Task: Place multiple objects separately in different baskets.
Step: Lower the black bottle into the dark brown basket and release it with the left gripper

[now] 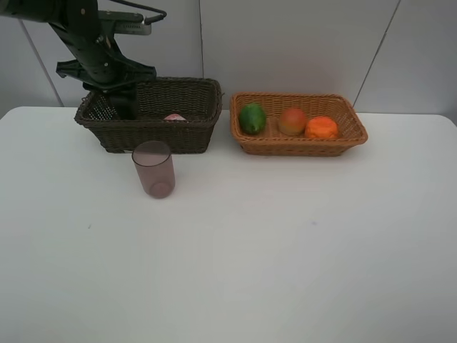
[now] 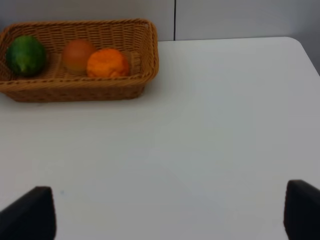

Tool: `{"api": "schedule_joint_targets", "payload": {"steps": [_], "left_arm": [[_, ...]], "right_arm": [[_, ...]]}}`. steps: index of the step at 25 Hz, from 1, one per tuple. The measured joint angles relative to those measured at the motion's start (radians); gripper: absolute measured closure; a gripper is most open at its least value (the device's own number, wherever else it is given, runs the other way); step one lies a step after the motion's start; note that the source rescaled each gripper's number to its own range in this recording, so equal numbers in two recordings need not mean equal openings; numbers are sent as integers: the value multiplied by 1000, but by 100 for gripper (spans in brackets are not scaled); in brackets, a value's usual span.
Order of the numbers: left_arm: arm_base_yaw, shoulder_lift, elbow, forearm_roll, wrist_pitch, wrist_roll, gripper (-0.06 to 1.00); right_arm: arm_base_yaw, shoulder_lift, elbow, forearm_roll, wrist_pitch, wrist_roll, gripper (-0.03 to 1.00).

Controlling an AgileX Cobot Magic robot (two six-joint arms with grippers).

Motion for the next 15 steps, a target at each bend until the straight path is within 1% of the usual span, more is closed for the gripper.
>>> {"api": "schedule_joint_targets", "payload": {"steps": [2,3,4,6,10,15], "left_arm": [[-1,0,-1,1,-1,0,6],[-1,0,-1,0,-1,0,1],[-1,0,-1,-1,-1,0,-3],[-3,-2,-1,-5,5,0,-5],[-17,-40,-1,-16,54,0,-5],[-50,-132,-1,-42,148,6,-5]], "right_arm": [[0,0,0,0,0,0,-2],[0,0,0,0,0,0,-2],[0,0,0,0,0,0,-2],[0,0,0,0,0,0,-2],[0,0,0,0,0,0,-2],[0,0,0,0,0,0,-2]]}}
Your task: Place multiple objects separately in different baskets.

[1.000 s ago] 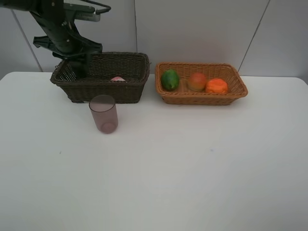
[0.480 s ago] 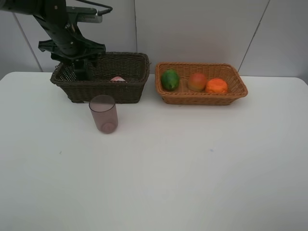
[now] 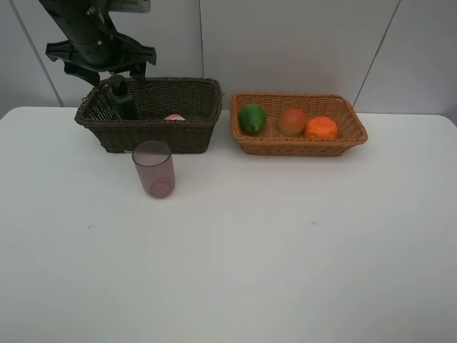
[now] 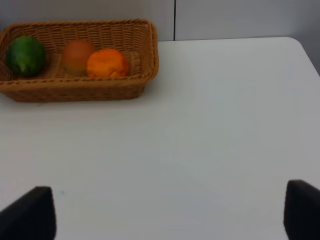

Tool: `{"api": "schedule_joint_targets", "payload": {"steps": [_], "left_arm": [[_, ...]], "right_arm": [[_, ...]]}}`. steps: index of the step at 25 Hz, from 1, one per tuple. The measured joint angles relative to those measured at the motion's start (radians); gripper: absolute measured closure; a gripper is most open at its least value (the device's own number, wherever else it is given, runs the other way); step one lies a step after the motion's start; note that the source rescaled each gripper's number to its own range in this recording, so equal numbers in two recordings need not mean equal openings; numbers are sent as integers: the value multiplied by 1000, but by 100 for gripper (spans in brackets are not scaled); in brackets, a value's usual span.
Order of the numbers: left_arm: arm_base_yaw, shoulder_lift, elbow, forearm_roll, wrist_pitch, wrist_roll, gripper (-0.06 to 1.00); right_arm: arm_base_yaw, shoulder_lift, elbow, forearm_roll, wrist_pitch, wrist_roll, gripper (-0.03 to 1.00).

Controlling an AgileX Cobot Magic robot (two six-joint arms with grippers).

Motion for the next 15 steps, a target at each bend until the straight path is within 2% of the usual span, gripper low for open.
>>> {"api": "schedule_joint_targets", "payload": {"steps": [5,8,12,15], "left_arm": [[-56,-68,0,-59,139,92,-5],[-85,-96,9,-116,207,116,-5],[-110,-124,84,-150,243,111,-5],[-114,-139,167,-153,244,64,-5]], "right_arm": [[0,0,0,0,0,0,-2],[0,0,0,0,0,0,-2],[0,0,0,0,0,0,-2],[0,0,0,0,0,0,-2]]}}
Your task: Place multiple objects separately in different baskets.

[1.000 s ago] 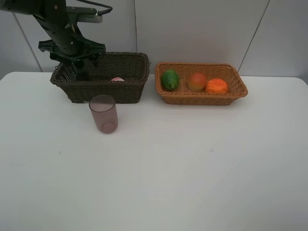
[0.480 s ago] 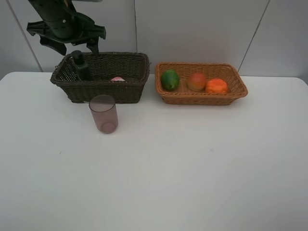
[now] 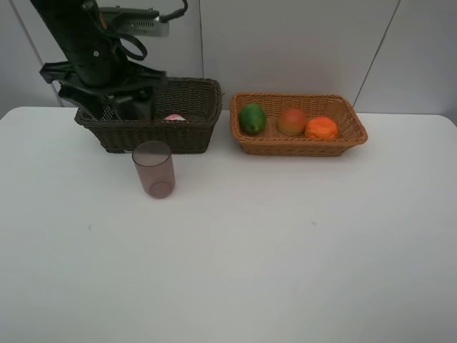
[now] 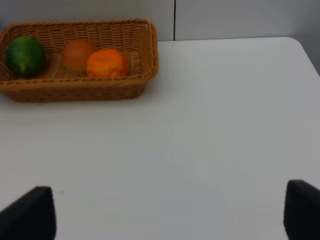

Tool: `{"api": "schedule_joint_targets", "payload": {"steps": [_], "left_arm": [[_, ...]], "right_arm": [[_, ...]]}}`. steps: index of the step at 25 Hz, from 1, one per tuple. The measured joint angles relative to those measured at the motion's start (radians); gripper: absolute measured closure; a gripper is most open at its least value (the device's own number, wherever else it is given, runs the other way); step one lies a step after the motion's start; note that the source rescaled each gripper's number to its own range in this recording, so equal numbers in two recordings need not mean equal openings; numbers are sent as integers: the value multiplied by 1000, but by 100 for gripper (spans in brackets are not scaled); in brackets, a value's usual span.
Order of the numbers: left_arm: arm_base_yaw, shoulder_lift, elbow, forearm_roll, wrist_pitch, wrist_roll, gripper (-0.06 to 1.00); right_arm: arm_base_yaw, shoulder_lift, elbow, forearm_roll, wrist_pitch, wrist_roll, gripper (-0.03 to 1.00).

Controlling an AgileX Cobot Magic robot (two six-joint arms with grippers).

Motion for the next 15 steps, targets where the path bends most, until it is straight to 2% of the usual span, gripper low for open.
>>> {"api": "schedule_joint_targets", "payload": {"steps": [5,10,15], "left_arm": [[0,-29,107,0,-47,-58,-5],[13,-30,182,0,-160,-154,-5],[33,0,200,0,-226,-208,-5]], "right_arm": [[0,0,0,0,0,0,-2],[0,0,0,0,0,0,-2],[0,0,0,0,0,0,-2]]}}
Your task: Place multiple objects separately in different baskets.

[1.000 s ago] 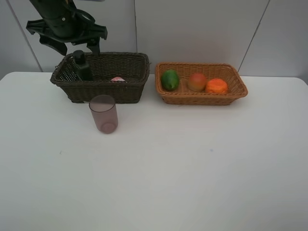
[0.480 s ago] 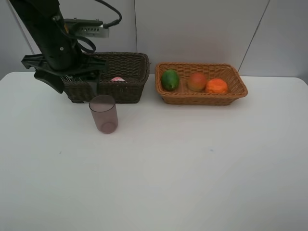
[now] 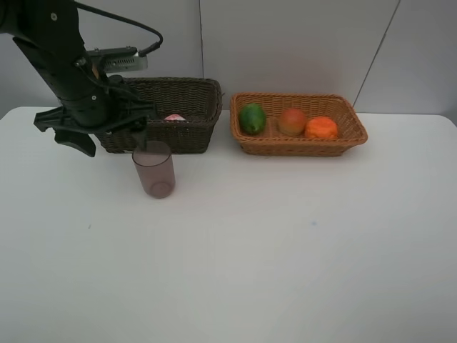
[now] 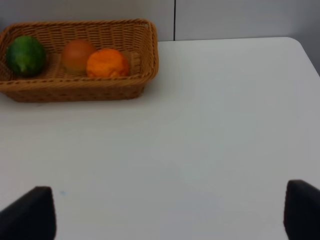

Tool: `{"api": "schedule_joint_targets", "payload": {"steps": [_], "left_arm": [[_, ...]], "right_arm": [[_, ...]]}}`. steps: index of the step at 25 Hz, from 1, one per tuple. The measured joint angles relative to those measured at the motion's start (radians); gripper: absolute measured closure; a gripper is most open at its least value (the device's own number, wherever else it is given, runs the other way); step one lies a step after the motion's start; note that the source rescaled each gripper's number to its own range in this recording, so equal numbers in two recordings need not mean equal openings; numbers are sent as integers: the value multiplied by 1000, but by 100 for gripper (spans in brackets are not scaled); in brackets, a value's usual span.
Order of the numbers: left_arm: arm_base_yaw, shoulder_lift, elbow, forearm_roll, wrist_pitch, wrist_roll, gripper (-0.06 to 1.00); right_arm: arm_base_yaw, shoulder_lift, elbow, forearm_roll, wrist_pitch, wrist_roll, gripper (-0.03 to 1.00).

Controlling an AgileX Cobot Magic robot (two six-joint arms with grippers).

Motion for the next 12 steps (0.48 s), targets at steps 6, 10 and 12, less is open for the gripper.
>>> {"api": "schedule_joint_targets", "payload": {"steps": [6,10,12], "left_arm": [[1,67,2,-36,-72,-7,-5],[1,97,3,-42,-99,-10,-5],[2,111,3,-42,-118,-10,-5]], "right_arm": [[0,0,0,0,0,0,-2],[0,0,0,0,0,0,-2],[0,0,0,0,0,0,-2]]}}
